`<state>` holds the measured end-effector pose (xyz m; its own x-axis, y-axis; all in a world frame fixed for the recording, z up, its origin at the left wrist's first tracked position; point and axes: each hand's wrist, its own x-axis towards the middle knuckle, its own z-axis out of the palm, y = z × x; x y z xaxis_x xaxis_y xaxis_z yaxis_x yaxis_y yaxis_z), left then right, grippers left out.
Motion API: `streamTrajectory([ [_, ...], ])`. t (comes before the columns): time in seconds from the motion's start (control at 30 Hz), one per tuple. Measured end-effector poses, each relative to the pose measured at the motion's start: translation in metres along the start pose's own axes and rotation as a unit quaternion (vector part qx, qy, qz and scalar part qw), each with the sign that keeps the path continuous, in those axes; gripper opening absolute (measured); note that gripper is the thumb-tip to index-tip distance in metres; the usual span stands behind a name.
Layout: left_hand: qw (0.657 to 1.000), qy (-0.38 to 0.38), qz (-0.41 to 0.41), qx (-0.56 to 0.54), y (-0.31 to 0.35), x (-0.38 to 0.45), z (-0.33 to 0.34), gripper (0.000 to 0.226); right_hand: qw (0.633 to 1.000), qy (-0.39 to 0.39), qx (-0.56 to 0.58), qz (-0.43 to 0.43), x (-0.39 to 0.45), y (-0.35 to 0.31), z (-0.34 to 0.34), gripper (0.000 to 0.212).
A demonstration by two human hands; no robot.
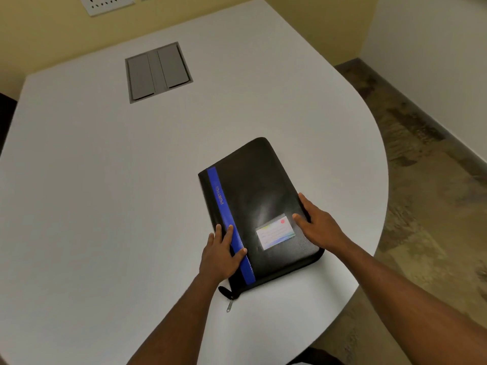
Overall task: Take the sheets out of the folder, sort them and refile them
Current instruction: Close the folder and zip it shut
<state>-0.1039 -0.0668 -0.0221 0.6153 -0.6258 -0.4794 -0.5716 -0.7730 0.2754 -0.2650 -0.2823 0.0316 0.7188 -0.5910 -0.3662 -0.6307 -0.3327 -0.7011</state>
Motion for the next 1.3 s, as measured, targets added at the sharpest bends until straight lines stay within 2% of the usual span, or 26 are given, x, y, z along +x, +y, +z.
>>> streamTrajectory([
  [0.43,0.998,0.032,-0.013,0.049,0.005,0.005,0.017,0.085,0.997,-0.036,-0.063,0.001,0.036,0.052,0.031,0.075],
  [0.57,0.998,0.035,-0.010,0.057,0.004,0.005,0.019,0.084,0.985,-0.009,-0.167,-0.039,0.036,0.056,0.037,0.078],
  [0.67,0.997,0.036,-0.006,0.065,0.003,0.004,0.022,0.082,0.969,-0.001,-0.243,-0.051,0.033,0.060,0.043,0.088],
  [0.87,0.996,0.033,0.005,0.086,-0.001,0.004,0.027,0.081,0.958,-0.011,-0.284,-0.049,0.038,0.070,0.047,0.092],
  [1.0,0.997,0.030,0.016,0.063,-0.002,0.004,0.024,0.083,0.955,-0.017,-0.293,-0.042,0.038,0.068,0.047,0.092],
  [1.07,0.999,0.042,0.024,0.023,-0.002,0.002,0.022,0.083,0.958,0.032,-0.279,-0.056,0.031,0.061,0.049,0.084],
  [1.13,0.995,0.084,0.024,-0.048,-0.005,-0.006,0.022,0.079,0.958,0.114,-0.239,-0.110,0.016,0.054,0.058,0.066],
  [1.23,0.976,0.164,0.036,-0.135,-0.013,-0.026,0.026,0.051,0.941,0.211,-0.147,-0.222,-0.015,0.040,0.084,0.035],
  [1.3,0.968,0.193,0.057,-0.151,-0.017,-0.041,0.032,0.029,0.936,0.195,-0.119,-0.266,-0.034,0.029,0.102,0.022],
])
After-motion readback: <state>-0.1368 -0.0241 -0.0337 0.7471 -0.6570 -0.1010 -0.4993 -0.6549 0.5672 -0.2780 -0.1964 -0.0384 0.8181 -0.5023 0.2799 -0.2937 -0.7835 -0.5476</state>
